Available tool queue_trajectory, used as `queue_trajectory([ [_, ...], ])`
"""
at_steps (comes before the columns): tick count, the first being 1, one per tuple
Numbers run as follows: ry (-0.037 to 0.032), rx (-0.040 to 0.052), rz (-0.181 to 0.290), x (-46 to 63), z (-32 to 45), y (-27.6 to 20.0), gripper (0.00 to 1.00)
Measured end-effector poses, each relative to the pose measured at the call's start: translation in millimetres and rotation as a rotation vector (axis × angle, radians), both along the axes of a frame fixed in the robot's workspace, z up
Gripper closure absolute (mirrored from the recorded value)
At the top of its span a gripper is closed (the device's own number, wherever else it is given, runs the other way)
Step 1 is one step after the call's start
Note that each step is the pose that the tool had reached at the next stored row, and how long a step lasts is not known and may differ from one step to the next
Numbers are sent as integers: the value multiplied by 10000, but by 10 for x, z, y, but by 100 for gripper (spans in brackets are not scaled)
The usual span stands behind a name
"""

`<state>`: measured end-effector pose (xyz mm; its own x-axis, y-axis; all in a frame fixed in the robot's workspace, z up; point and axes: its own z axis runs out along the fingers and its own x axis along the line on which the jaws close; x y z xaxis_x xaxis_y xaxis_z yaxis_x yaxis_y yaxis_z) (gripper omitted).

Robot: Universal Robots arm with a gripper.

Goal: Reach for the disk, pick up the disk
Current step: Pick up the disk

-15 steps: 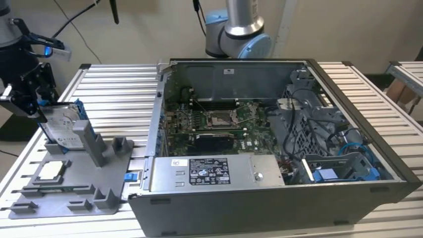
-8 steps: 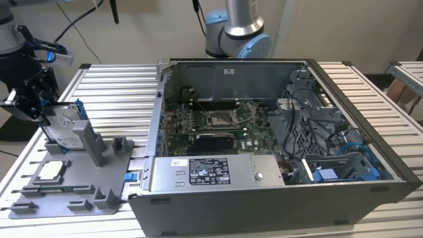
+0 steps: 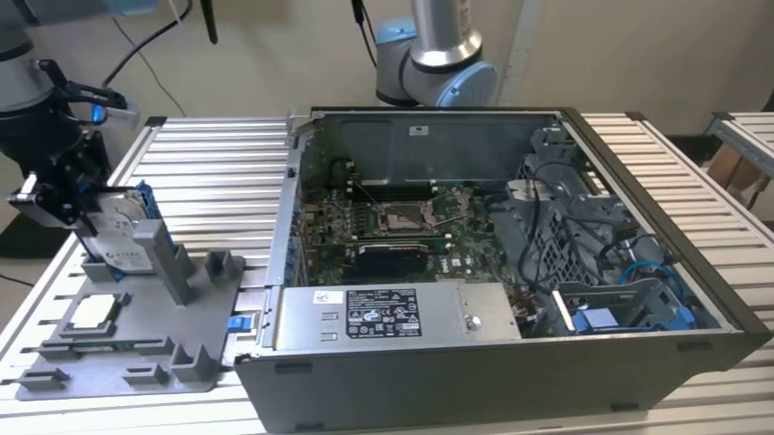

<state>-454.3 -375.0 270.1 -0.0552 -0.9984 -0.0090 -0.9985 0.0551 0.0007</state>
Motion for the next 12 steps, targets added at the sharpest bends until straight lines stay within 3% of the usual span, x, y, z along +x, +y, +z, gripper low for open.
queue_trajectory([
  [6, -4, 42, 6, 0, -72, 0, 0],
  [12, -3, 47, 6, 0, -82, 0, 0],
])
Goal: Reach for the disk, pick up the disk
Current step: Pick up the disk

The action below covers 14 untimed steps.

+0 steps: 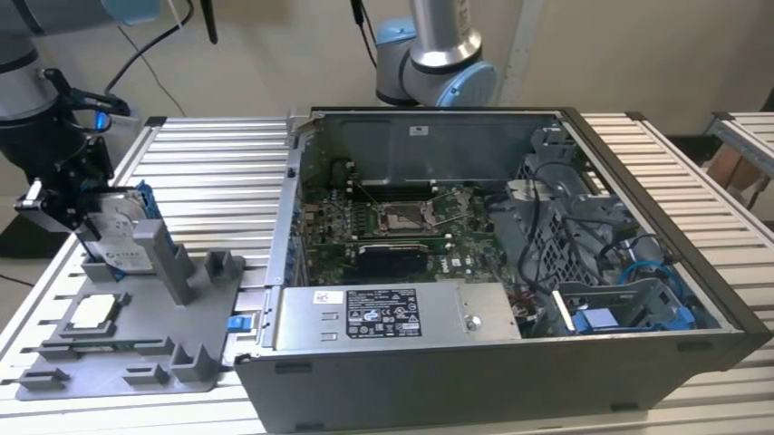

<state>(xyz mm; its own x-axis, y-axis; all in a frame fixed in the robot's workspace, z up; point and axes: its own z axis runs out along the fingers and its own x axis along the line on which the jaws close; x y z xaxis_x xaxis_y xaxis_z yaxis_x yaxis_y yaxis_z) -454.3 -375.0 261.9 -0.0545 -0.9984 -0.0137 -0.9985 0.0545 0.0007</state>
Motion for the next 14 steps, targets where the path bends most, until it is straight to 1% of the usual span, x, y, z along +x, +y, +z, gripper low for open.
queue_trajectory([
  [7, 0, 0, 0, 0, -2, 0, 0],
  [8, 0, 0, 0, 0, -2, 0, 100],
  [14, -1, 1, 0, 0, -3, 0, 100],
])
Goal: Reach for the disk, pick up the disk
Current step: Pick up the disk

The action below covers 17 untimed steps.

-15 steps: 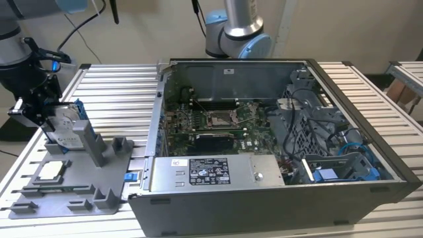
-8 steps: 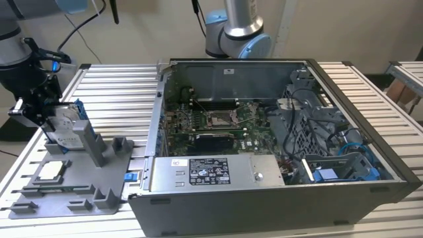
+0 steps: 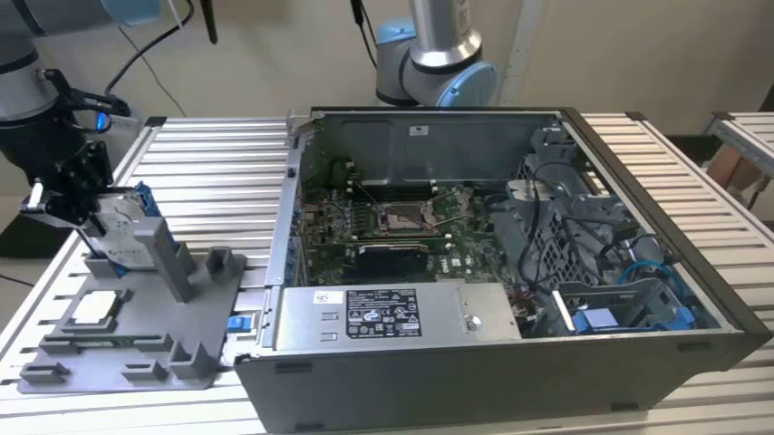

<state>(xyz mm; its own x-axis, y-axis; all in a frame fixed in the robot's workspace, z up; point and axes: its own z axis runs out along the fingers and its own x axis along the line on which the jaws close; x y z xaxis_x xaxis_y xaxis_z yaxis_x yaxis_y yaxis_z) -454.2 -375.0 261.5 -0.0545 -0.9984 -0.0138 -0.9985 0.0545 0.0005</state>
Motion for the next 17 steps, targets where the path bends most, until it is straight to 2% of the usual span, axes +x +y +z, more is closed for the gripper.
queue_trajectory([
  [10, 1, -3, 0, 0, -1, 0, 100],
  [11, -1, -25, -2, 0, -3, 2, 100],
  [13, 1, -146, -1, 0, -3, 1, 100],
  [14, 2, -170, 0, 0, -3, -1, 100],
  [17, 4, -146, 1, 0, -1, 0, 100],
])
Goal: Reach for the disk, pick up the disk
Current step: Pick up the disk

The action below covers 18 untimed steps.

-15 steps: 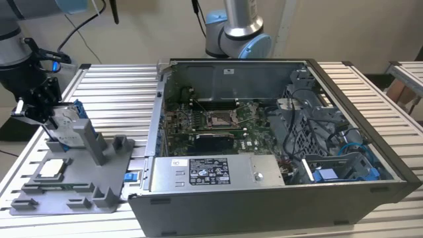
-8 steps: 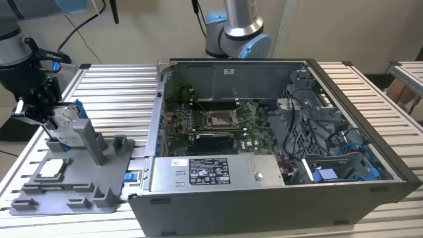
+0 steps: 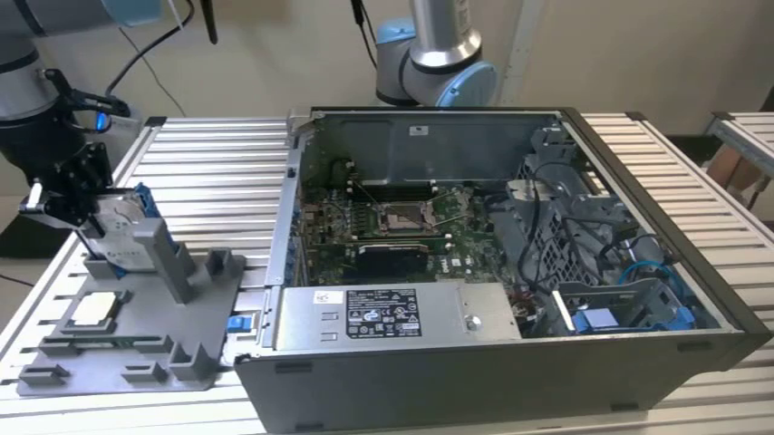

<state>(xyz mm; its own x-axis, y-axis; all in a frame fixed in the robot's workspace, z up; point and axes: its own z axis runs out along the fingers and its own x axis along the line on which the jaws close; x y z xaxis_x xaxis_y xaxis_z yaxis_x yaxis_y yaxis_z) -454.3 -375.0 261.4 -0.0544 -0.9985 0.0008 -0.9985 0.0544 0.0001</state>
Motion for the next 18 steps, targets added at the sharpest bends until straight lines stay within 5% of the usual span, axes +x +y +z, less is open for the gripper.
queue_trajectory([
  [9, -1, 6, 267, 0, 73, 0, 100],
  [18, -1, 7, 353, 0, 228, 0, 100],
])
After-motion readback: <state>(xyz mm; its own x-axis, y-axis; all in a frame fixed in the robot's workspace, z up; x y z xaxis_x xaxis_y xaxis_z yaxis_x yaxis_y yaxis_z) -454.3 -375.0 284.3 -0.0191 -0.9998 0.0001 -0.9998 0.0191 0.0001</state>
